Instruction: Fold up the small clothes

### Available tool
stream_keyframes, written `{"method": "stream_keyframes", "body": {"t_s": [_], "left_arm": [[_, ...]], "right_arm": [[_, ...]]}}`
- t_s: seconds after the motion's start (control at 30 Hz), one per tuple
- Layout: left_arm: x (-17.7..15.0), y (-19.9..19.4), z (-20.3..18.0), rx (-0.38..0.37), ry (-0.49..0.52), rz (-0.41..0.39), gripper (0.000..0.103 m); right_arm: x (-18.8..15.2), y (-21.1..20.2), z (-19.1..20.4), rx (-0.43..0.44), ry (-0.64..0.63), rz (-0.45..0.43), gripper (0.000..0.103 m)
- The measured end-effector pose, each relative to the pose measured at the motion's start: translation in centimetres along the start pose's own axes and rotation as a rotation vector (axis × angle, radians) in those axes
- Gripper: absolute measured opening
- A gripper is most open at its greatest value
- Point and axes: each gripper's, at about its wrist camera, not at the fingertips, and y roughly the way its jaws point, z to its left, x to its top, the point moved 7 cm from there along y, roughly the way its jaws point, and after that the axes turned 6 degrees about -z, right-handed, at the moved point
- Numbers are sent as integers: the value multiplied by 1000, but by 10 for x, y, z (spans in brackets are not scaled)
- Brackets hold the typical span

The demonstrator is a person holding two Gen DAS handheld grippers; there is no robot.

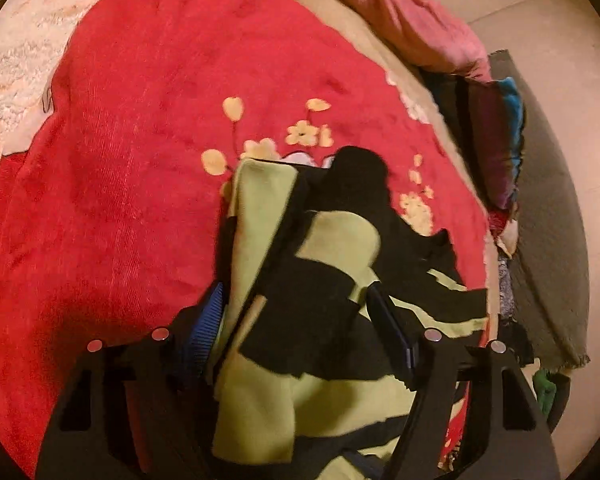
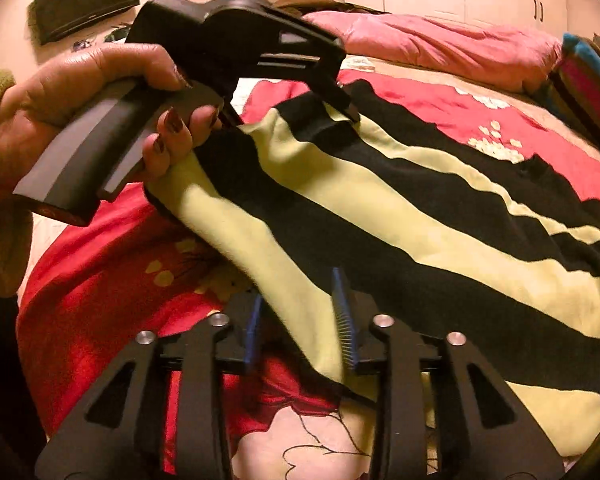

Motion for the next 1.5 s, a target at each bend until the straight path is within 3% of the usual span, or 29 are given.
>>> {"method": "stream_keyframes", "body": {"t_s": [0.03,0.07,0.1,0.2,0.3,0.37,0.67,0.9,1.1,1.27,1.4,1.5], "left_arm": [[0,3,2,-1,-15,2,66],[0,5,3,-2,-29,3,40],[-2,5,3,-5,-42,1,33],[-4,-4,-5,11,-12,-38,26],[-5,-19,-15,-3,-5,-67,20],[-7,-29,-25,-16,4,-83,18],[-13,-61,-93,-86,36,-120,16],[-41,-47,-183,-92,97,-109,19],[-92,-34,-248,-254,161,-28,30],[-99,-49,-225,-198,196,-92,31],[-102,-63,-186,-102,237,-135,38],[-105,-65,-160,-30,275,-157,38]], "right_arm": [[0,1,-1,-7,5,3,30],[-1,4,-1,-13,7,9,30],[-2,7,0,-24,2,19,30],[-3,11,2,-37,-23,30,31],[-3,11,3,-15,-14,37,13],[-1,9,5,2,-13,34,8],[26,-43,-15,40,67,-89,4],[24,-88,-57,18,240,-146,4],[-17,-109,-108,-29,490,-121,4],[-60,-110,-140,-37,743,-37,9],[-72,-118,-144,-3,863,-50,17],[-65,-127,-148,-22,857,-95,38]]}}
